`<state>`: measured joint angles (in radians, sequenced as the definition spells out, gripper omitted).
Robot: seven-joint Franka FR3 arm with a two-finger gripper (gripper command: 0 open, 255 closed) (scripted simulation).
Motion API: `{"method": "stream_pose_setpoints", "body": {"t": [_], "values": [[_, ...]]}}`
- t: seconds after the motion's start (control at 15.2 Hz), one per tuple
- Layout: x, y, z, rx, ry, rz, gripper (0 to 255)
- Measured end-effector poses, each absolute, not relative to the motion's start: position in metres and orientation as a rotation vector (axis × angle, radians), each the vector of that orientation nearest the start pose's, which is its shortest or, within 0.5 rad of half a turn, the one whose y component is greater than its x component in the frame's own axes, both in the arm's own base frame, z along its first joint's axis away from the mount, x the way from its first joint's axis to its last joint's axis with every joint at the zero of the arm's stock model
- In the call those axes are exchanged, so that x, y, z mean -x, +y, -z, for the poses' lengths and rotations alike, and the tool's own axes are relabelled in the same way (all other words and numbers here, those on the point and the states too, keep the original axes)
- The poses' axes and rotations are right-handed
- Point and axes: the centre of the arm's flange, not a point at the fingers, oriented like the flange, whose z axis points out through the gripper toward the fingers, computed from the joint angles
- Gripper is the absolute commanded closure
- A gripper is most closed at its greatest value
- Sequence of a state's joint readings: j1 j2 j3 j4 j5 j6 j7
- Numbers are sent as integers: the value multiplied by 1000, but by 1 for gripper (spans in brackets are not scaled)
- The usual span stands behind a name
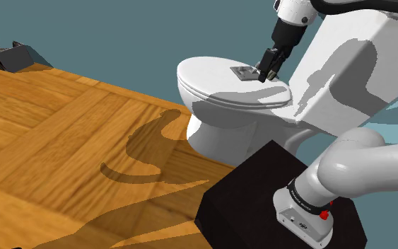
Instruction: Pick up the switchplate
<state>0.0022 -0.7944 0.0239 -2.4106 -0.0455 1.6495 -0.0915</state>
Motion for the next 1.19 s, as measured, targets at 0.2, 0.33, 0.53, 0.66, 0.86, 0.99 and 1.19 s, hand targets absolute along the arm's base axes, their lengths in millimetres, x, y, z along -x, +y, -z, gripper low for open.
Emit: {"method": "stream_pose_setpoints", "body": {"t": [0.2, 0.33, 0.53, 0.66, 0.86, 0.99, 1.19], "values": [[-321, -6, -570, 3194, -182, 47, 0], [-338, -22, -563, 3187, -182, 43, 0], [-366, -53, -554, 3174, -182, 37, 0], [-384, -74, -547, 3166, -181, 34, 0], [-407, -101, -535, 3153, -182, 28, 0], [-427, -123, -529, 3145, -181, 26, 0], [-452, -151, -517, 3133, -181, 20, 0]]}}
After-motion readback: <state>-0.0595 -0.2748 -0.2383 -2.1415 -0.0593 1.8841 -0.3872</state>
